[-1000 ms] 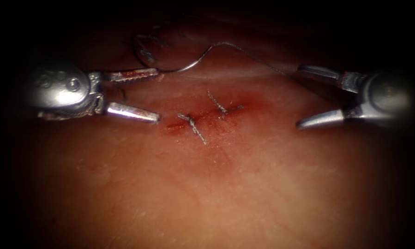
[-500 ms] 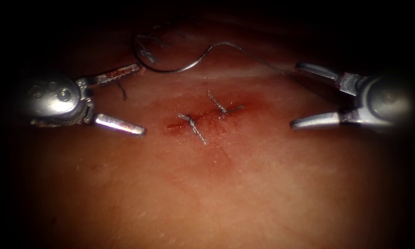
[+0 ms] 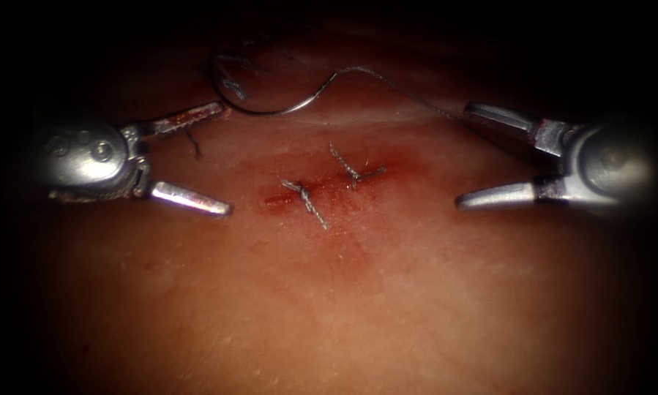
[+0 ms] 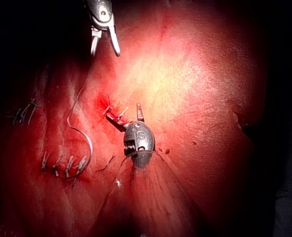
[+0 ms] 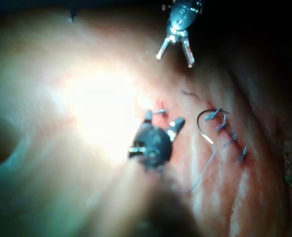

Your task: Wound Closure

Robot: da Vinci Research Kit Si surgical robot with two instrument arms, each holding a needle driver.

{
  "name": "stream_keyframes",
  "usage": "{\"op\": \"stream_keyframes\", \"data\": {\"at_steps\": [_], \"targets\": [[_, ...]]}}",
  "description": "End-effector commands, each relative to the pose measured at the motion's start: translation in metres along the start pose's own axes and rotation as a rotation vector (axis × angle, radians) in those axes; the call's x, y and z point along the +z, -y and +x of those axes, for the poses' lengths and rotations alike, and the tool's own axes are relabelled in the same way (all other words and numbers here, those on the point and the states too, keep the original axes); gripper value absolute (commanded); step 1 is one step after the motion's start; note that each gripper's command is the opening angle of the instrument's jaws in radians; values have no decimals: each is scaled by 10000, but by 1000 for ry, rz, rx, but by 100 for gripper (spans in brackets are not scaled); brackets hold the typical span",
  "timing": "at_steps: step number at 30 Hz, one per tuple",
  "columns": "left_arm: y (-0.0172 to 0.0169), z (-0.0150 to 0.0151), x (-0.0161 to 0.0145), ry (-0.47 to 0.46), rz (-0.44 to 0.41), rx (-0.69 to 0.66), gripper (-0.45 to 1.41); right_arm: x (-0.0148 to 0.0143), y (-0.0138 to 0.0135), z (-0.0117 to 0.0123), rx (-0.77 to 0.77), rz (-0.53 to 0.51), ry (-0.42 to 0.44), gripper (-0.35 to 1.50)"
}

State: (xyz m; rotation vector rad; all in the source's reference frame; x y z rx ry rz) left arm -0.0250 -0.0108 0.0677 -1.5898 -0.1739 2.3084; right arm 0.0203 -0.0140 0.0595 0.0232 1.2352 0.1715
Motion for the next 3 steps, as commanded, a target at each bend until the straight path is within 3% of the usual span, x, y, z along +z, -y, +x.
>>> {"op": "stream_keyframes", "data": {"at_steps": [1, 3], "targets": [[-3, -5, 5, -1, -1, 3, 44, 7, 3, -2, 0, 1, -2, 121], [-3, -5, 5, -1, -1, 3, 44, 8, 3, -2, 0, 1, -2, 121]]}}
